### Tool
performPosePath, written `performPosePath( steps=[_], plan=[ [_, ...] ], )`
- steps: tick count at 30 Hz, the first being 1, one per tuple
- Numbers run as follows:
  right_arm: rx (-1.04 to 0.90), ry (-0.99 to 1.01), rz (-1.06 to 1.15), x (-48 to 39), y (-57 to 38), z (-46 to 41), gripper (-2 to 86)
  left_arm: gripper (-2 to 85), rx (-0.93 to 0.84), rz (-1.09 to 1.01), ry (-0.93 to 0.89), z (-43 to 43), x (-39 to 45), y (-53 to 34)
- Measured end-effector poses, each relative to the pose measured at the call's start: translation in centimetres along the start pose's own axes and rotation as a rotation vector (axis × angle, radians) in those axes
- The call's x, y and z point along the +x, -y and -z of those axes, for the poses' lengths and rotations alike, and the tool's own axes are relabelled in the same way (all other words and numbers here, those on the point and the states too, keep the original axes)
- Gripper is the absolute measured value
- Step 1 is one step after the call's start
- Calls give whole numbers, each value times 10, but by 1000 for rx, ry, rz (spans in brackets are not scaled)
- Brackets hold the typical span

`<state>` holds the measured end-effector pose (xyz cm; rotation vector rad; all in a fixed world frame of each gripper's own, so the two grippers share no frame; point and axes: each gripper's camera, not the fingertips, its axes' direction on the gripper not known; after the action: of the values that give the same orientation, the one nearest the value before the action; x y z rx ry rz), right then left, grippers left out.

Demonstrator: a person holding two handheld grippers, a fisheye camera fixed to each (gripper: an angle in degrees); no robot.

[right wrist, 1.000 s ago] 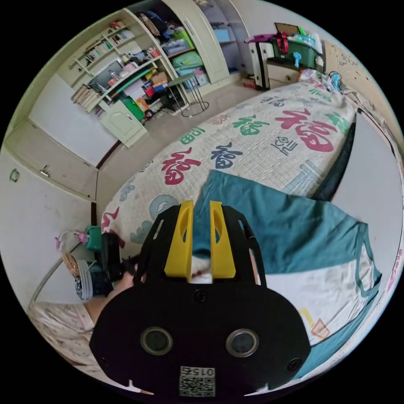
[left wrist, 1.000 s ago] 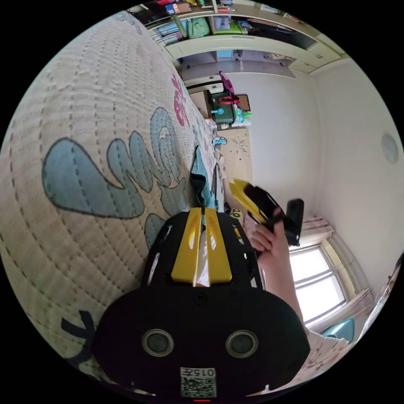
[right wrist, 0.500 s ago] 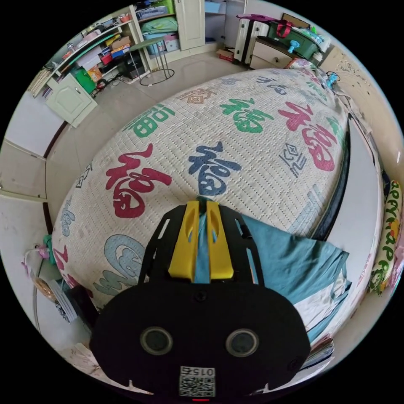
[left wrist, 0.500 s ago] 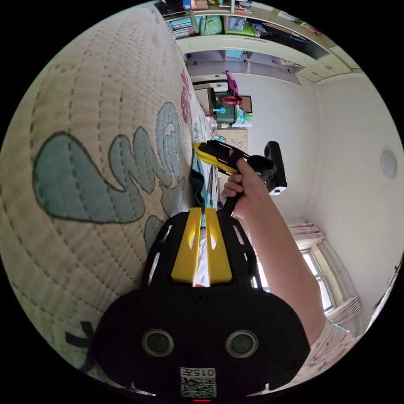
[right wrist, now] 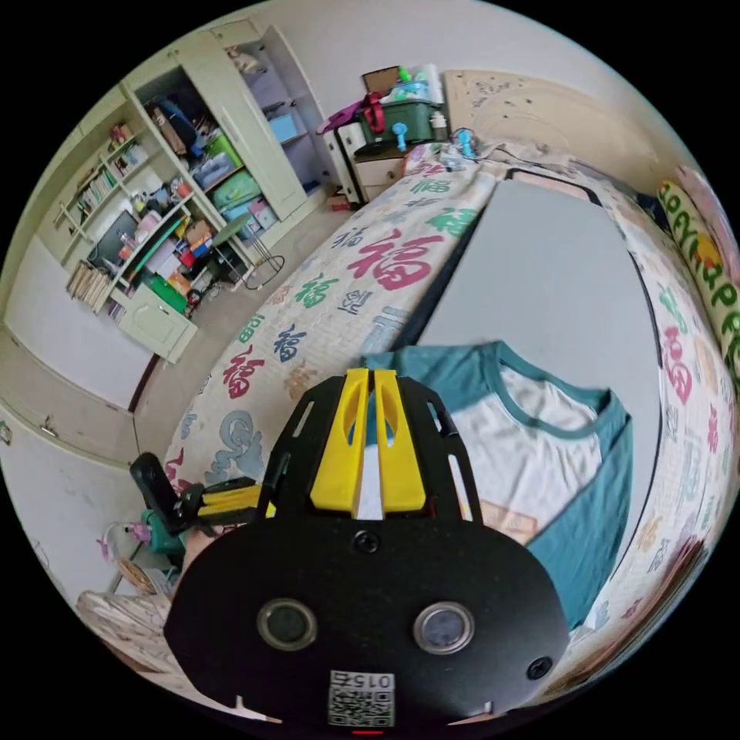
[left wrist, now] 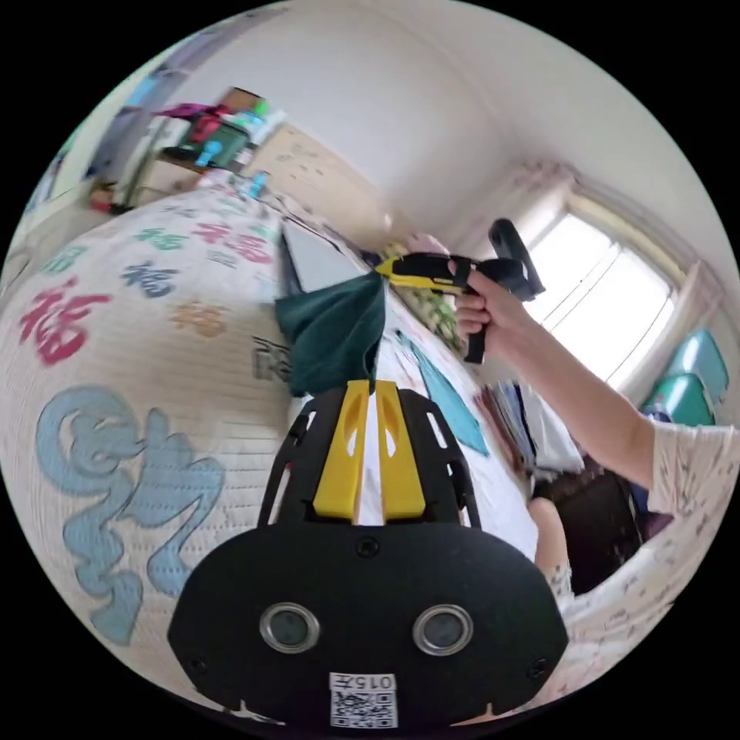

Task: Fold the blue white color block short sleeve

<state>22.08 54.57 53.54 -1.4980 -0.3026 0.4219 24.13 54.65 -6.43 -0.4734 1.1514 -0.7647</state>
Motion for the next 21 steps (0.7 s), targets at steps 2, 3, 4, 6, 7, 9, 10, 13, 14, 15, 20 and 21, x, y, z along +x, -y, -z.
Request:
performPosePath(
  steps=[2,3,4,6,7,9,10,13,14,15,20,21],
  plan=[
    [6,-27,-39,36,-41,20,3,-3,-87,-66,-92,-36,13,40],
    [3,-35,-43,43,-50,22,3,-3,-99,-75,-97,-42,15,48],
    [-21,-57,-60,57,-66,23,4,-2,-127,-96,-89,-54,21,65],
    [-53,-60,-96,74,-88,22,4,-2,-182,-144,-68,-70,33,89],
    [-56,-44,-122,84,-102,23,4,-2,-227,-181,-70,-81,41,104],
    [-60,-16,-158,95,-118,24,4,-1,-284,-217,-69,-96,46,124],
    [-59,2,-173,101,-127,25,4,-1,-306,-234,-67,-102,48,136],
    [-63,14,-171,109,-142,29,5,1,-315,-292,-68,-107,59,167],
    [-64,13,-164,112,-147,31,6,2,-327,-318,-54,-110,64,178],
    [-65,13,-163,113,-149,32,7,3,-337,-331,-49,-113,66,183],
    [-85,-17,-190,125,-169,49,18,16,-442,-399,-182,-117,65,226],
    [-77,-22,-182,124,-171,53,20,17,-426,-403,-199,-111,63,231]
  ],
)
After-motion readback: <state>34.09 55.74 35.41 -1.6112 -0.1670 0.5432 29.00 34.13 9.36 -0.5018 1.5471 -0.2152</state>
